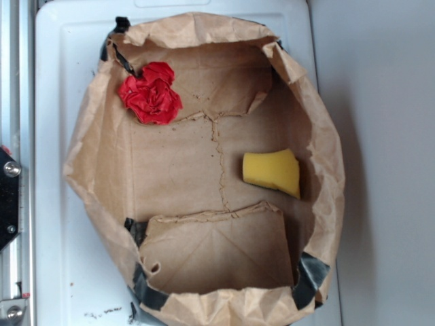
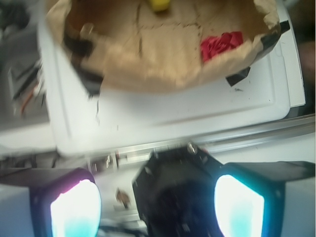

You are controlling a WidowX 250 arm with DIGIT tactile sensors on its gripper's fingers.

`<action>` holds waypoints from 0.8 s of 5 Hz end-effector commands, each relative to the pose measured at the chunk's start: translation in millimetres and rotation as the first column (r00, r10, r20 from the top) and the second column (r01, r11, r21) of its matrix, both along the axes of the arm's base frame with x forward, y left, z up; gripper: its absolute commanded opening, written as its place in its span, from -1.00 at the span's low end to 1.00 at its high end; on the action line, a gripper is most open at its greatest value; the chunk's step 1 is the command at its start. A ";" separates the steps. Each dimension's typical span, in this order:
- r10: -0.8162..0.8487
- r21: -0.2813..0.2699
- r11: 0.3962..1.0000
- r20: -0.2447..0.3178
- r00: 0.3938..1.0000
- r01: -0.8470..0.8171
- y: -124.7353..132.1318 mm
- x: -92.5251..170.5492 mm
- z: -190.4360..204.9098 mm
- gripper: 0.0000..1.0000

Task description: Grab the red paper.

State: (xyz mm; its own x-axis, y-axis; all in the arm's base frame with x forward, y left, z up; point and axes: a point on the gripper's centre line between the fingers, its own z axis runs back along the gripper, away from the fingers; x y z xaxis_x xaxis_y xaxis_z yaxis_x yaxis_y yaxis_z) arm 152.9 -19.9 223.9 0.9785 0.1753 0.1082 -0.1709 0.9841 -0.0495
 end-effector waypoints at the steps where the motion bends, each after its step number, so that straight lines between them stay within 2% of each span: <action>1: 0.206 0.026 0.978 0.046 0.977 -0.208 7.8 60.1 -13.4 1.00; 2: 0.327 0.031 0.944 0.065 0.943 -0.330 16.1 84.0 -25.6 1.00; 4: 0.469 0.070 0.877 0.091 0.878 -0.476 33.1 110.7 -48.6 1.00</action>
